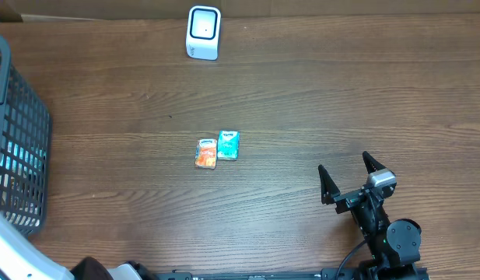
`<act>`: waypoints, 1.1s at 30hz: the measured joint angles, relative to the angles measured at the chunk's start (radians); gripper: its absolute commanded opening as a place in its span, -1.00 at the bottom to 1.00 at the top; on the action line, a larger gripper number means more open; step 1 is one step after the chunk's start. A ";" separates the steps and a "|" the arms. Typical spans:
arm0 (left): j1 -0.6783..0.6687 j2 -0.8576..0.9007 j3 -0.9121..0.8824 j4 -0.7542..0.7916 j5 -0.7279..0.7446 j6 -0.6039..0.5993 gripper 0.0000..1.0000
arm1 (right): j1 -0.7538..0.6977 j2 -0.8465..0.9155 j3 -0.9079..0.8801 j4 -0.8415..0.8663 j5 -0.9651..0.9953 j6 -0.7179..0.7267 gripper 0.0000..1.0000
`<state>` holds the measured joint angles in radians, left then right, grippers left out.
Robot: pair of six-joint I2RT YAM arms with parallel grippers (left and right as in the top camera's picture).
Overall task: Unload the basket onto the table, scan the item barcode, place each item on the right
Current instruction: 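Reach the left gripper into the basket and grasp the green wipes pack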
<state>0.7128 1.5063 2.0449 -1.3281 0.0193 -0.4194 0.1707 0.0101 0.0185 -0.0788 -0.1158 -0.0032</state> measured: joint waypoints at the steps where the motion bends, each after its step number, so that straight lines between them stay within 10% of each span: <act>1: 0.040 0.011 0.000 -0.002 0.014 -0.003 0.50 | 0.000 0.000 0.000 0.000 0.000 0.000 1.00; 33: 0.168 0.542 -0.041 0.071 -0.052 -0.019 0.68 | 0.000 0.000 0.000 0.001 0.000 0.000 1.00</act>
<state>0.8806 2.0483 2.0041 -1.2572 -0.0326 -0.4381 0.1707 0.0101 0.0185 -0.0780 -0.1158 -0.0036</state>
